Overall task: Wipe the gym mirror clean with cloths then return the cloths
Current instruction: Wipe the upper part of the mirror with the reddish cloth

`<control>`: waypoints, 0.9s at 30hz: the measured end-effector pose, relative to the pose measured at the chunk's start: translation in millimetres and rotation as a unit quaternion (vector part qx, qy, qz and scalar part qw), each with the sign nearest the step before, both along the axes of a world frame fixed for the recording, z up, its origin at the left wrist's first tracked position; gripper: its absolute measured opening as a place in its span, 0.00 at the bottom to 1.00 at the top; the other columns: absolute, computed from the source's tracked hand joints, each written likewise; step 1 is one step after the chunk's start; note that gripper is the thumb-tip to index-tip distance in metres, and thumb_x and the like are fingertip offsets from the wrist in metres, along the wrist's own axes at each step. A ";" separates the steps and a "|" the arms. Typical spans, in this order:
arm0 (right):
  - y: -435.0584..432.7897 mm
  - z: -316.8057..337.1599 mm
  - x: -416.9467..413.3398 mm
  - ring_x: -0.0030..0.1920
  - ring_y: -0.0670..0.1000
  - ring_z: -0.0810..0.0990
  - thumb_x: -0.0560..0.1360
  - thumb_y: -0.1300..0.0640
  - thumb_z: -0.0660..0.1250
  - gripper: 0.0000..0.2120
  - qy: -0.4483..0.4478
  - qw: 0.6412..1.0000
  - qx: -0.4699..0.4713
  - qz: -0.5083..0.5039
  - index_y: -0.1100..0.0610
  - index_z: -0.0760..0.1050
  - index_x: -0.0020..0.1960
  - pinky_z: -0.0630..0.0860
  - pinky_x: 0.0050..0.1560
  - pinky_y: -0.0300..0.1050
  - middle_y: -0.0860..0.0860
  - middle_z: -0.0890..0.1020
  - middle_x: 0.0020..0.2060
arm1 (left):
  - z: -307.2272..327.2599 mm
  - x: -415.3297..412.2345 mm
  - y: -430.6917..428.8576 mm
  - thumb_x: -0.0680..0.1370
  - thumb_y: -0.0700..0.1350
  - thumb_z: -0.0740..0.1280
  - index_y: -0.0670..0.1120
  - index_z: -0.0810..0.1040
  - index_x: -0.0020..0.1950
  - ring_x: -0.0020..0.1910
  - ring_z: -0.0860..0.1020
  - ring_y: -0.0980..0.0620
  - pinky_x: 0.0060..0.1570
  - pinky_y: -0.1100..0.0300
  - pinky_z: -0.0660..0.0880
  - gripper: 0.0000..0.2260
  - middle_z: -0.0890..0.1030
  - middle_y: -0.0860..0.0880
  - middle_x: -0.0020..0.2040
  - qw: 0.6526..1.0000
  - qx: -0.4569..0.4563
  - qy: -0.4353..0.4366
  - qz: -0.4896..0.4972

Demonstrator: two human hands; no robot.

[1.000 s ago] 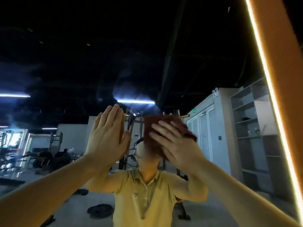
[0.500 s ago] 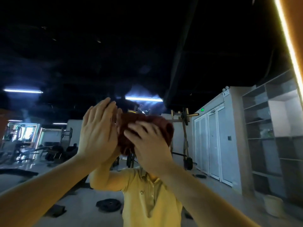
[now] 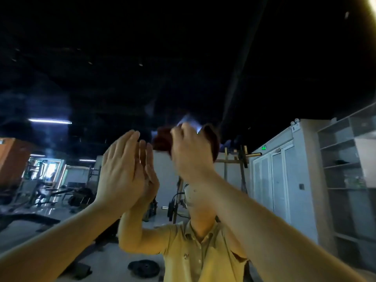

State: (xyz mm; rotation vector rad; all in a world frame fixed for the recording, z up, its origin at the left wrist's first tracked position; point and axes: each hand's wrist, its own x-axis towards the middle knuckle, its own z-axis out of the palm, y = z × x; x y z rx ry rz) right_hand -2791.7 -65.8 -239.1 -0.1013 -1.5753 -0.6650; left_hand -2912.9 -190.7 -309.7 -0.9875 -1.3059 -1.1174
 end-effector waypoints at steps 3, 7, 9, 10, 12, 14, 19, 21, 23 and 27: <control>9.8 -65.2 11.0 0.48 0.51 0.80 0.75 0.49 0.70 0.16 -0.233 0.965 0.119 -0.008 0.55 0.76 0.59 0.82 0.48 0.46 0.53 0.80 0.51 | -1.7 0.8 -1.7 0.80 0.49 0.53 0.41 0.65 0.81 0.79 0.63 0.45 0.79 0.47 0.57 0.29 0.67 0.43 0.80 0.999 -0.002 -0.049 0.002; 33.7 5.2 35.5 0.52 0.56 0.79 0.77 0.51 0.65 0.16 -0.105 0.984 0.134 -0.060 0.55 0.77 0.63 0.80 0.55 0.54 0.55 0.78 0.53 | -13.6 -4.9 -4.7 0.81 0.50 0.58 0.43 0.64 0.82 0.82 0.59 0.47 0.80 0.51 0.50 0.29 0.64 0.45 0.82 0.990 -0.095 -0.042 0.091; 31.9 61.8 37.2 0.57 0.60 0.75 0.80 0.53 0.64 0.17 0.057 0.995 -0.007 -0.082 0.54 0.76 0.68 0.74 0.59 0.57 0.57 0.75 0.57 | -19.3 -10.6 -11.5 0.82 0.52 0.60 0.46 0.58 0.85 0.84 0.53 0.50 0.81 0.53 0.48 0.31 0.58 0.49 0.85 0.983 -0.144 -0.044 0.105; 27.0 82.2 31.5 0.61 0.61 0.73 0.81 0.54 0.64 0.19 0.092 0.989 -0.052 -0.099 0.53 0.76 0.71 0.70 0.63 0.58 0.57 0.74 0.61 | -22.3 -14.2 -15.1 0.82 0.54 0.61 0.47 0.55 0.86 0.84 0.50 0.53 0.81 0.55 0.46 0.33 0.54 0.51 0.86 0.979 -0.167 -0.041 0.106; 9.4 98.6 2.5 0.71 0.61 0.68 0.80 0.57 0.64 0.24 0.072 0.990 -0.077 -0.097 0.52 0.72 0.76 0.63 0.73 0.60 0.57 0.71 0.72 | -26.9 -20.7 -25.1 0.83 0.54 0.61 0.50 0.52 0.86 0.84 0.47 0.57 0.79 0.59 0.43 0.34 0.51 0.54 0.86 0.976 -0.193 -0.035 0.091; -11.6 84.0 -30.8 0.80 0.61 0.59 0.81 0.56 0.62 0.28 0.007 0.995 -0.050 -0.089 0.52 0.65 0.81 0.54 0.80 0.60 0.56 0.63 0.81 | -31.4 -24.1 -36.0 0.83 0.52 0.60 0.49 0.55 0.86 0.84 0.51 0.57 0.80 0.58 0.47 0.32 0.54 0.53 0.86 0.980 -0.178 -0.047 0.074; -32.0 -36.4 -73.5 0.84 0.60 0.46 0.84 0.45 0.56 0.32 -0.159 0.977 0.072 -0.121 0.56 0.53 0.84 0.42 0.82 0.64 0.58 0.52 0.84 | -47.5 -27.0 -56.6 0.82 0.47 0.57 0.41 0.65 0.81 0.79 0.65 0.45 0.79 0.45 0.62 0.27 0.68 0.44 0.80 0.993 -0.039 -0.100 0.045; -24.8 -91.1 -65.1 0.84 0.63 0.45 0.84 0.45 0.53 0.32 -0.244 0.947 0.145 -0.149 0.57 0.52 0.84 0.44 0.81 0.66 0.60 0.52 0.83 | -53.7 -22.8 -57.5 0.81 0.45 0.55 0.40 0.66 0.80 0.79 0.65 0.45 0.79 0.44 0.62 0.27 0.68 0.43 0.80 0.994 -0.038 -0.098 0.034; -7.7 -118.4 -42.8 0.83 0.63 0.47 0.85 0.45 0.52 0.31 -0.287 0.923 0.183 -0.177 0.56 0.51 0.84 0.45 0.81 0.66 0.59 0.54 0.83 | -56.5 -13.3 -53.2 0.80 0.47 0.52 0.42 0.66 0.80 0.79 0.63 0.47 0.79 0.45 0.62 0.28 0.66 0.45 0.81 0.993 -0.063 -0.090 0.035; 39.4 -90.9 32.1 0.84 0.57 0.47 0.85 0.41 0.49 0.31 -0.149 0.971 0.064 -0.177 0.53 0.53 0.84 0.40 0.83 0.60 0.55 0.55 0.83 | -67.0 9.2 -30.5 0.81 0.54 0.53 0.45 0.64 0.82 0.81 0.58 0.45 0.79 0.48 0.52 0.30 0.61 0.44 0.83 0.988 -0.117 -0.059 0.078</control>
